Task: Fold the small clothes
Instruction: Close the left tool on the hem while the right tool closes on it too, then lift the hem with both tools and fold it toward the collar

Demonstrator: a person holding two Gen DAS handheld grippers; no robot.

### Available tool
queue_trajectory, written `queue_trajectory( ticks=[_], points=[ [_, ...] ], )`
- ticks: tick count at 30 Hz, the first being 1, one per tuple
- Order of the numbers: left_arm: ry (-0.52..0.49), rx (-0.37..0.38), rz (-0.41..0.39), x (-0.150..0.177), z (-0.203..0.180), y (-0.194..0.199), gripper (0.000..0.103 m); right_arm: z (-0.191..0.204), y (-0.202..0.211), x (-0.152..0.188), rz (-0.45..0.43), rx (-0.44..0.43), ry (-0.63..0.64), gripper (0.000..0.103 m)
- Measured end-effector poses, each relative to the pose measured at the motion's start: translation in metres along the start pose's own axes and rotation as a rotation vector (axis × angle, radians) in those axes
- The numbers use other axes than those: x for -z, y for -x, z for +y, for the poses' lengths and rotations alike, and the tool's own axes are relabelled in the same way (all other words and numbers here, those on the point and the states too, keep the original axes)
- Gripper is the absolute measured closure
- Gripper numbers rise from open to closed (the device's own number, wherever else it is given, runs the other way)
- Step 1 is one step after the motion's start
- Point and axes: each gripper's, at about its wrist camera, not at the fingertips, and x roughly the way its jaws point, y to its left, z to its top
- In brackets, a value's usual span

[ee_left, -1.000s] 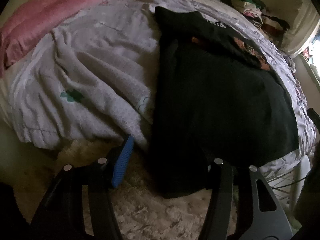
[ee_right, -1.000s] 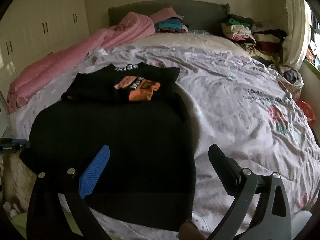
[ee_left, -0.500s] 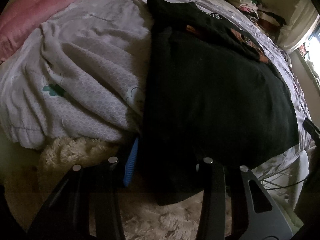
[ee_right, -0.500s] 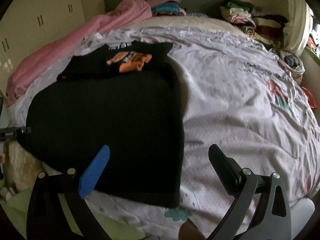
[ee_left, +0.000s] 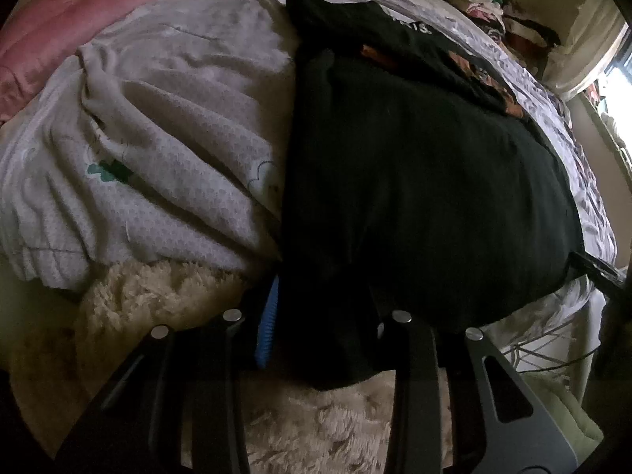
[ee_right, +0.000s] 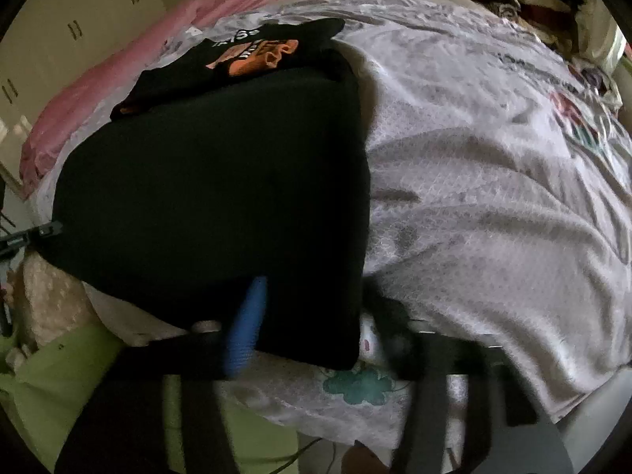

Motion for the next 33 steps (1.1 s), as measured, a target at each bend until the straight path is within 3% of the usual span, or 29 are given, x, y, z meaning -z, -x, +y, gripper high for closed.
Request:
queue_trajectory(
  ticks=[2, 3, 11, 13, 18, 33],
  points=[
    [-0.006, 0.000, 0.003, 0.002, 0.000, 0.001, 0.077, 0.004, 0.007, -0.001, -0.025, -0.009, 0.018, 0.092],
    [-0.008, 0.000, 0.004, 0.002, 0.000, 0.001, 0.077, 0.006, 0.014, -0.003, -0.053, -0.018, 0.027, 0.095],
    [-0.016, -0.029, 0.016, 0.001, -0.006, -0.003, 0.077, 0.007, 0.068, -0.034, -0.303, -0.155, -0.014, 0.096],
    [-0.022, -0.038, 0.020, 0.001, -0.010, -0.003, 0.085, 0.005, 0.076, -0.045, -0.346, -0.166, -0.034, 0.096],
    [-0.014, -0.002, 0.012, 0.001, -0.012, 0.003, 0.100, 0.001, 0.083, -0.062, -0.391, -0.181, -0.057, 0.096],
    [0.020, 0.077, -0.176, -0.027, -0.009, 0.074, 0.101, -0.005, 0.091, -0.061, -0.435, -0.170, -0.094, 0.096]
  ],
)
